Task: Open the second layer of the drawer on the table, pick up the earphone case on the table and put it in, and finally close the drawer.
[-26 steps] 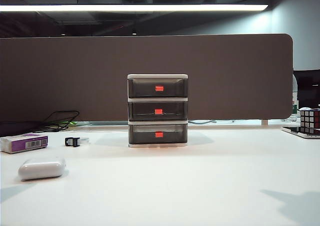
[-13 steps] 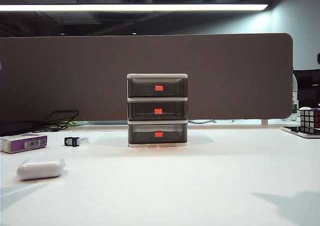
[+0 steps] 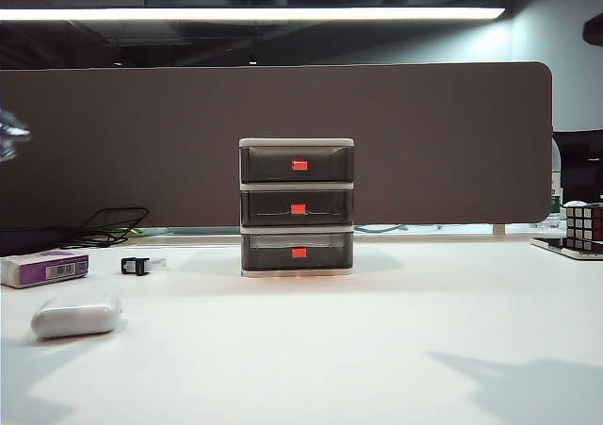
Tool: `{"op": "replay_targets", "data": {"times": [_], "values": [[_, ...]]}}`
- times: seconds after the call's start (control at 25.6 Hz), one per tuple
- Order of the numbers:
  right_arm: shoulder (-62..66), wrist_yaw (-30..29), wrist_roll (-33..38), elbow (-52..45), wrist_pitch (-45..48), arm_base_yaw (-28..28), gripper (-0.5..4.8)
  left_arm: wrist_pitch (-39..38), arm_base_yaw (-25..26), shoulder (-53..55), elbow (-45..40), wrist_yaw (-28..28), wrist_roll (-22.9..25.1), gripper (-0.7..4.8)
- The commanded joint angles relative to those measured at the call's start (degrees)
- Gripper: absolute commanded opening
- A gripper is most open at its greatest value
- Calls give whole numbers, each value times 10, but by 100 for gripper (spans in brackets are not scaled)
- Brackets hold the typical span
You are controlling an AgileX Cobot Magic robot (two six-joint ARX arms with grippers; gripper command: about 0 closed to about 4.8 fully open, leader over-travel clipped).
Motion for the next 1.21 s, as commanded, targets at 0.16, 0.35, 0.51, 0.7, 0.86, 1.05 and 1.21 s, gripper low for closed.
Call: {"op": "replay_targets", "data": {"times": [0.16,0.35,0.51,0.7,0.86,1.05,1.21], "values": [[143,33,-22,59,56,39,-5,217,-63,264,87,-14,36,111],[242,29,-31,98,116,40,-5,288,-86,421,144,-11,36,257],[341,19,-47,146,168,43,-5,336,-107,535,190,-12,38,313],[456,16,-50,217,189,48,-5,398,-122,615,221,2,26,313],[556,11,-63,287,191,50,-5,393,-123,658,254,19,-4,313],[725,-12,-69,423,198,53,-5,389,-123,726,301,14,-18,313],[806,-13,-69,500,198,54,-5,388,-132,740,310,-6,56,313]]}}
